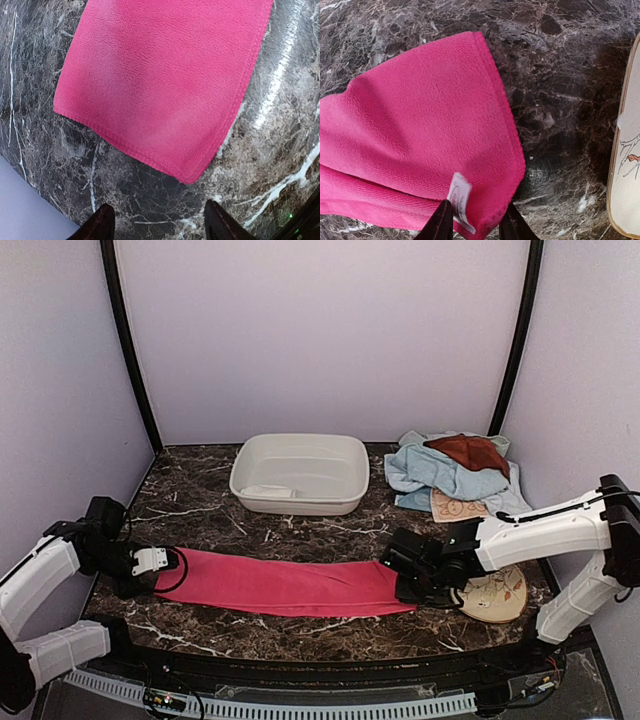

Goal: Roll the towels
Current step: Fold the towel at the center of the board, then adjust the towel at the center of the board.

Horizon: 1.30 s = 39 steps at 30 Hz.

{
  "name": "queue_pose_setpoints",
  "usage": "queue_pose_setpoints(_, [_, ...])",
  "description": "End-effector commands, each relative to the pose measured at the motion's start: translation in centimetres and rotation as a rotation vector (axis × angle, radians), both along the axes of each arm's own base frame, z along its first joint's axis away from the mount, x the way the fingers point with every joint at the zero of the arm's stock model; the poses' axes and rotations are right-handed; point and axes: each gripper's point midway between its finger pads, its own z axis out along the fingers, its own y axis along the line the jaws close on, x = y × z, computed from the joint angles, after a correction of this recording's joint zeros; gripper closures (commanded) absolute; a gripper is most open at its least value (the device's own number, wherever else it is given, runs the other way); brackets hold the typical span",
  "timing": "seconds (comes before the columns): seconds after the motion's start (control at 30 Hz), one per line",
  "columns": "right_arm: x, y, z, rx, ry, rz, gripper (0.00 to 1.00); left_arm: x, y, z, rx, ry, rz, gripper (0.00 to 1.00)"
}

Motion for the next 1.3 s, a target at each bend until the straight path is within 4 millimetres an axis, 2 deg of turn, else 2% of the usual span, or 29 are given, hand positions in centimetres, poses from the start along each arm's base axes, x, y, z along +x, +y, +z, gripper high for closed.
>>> queue_pose_setpoints(0.0, [-0.7,-0.6,1.4,0.027,-0.017,0.01,0.65,-0.6,-0.4,2.2,-0.028,0.034,-0.003,0.37])
queue_pose_setpoints(0.13, [-1.2,-1.1,3.5,0.06,-0.022,0.036,0.63,0.5,-1.5,4.8,-0.104,0.061,0.006,0.37])
queue_pose_setpoints(0.27, [-0.2,-1.1,6.2,0.113,-0.077,0.053,0.57,3.6,-2.5,5.5,-0.17,0.003,0.018,0.38])
queue_pose_setpoints(0.4, [3.1,-0.8,6.6,0.16,-0.105,0.043,0.57,7.5,-3.6,5.0,-0.264,-0.048,0.069,0.45])
queue_pose_setpoints(0.57, [8.2,1.1,6.3,0.189,-0.124,0.085,0.61,10.4,-3.5,1.8,-0.289,-0.042,0.154,0.55])
queue_pose_setpoints(0.7, [10.6,2.4,4.3,0.149,-0.074,0.137,0.65,10.2,-2.9,-0.5,-0.258,-0.017,0.184,0.56])
queue_pose_setpoints(0.83, [10.6,2.5,0.4,0.125,0.014,0.139,0.66,8.6,-2.0,-2.8,-0.191,-0.003,0.167,0.56])
queue_pose_setpoints(0.97, [9.9,1.9,-1.9,0.159,0.064,0.11,0.68,7.2,-1.0,-4.8,-0.124,0.013,0.17,0.57])
queue_pose_setpoints(1.07, [9.7,0.8,-2.6,0.171,0.077,0.069,0.71,6.5,0.1,-5.7,-0.062,0.014,0.174,0.58])
queue_pose_setpoints(1.27, [10.1,-2.4,-2.7,0.131,0.047,-0.05,0.8,5.3,2.6,-6.0,0.032,0.029,0.18,0.58])
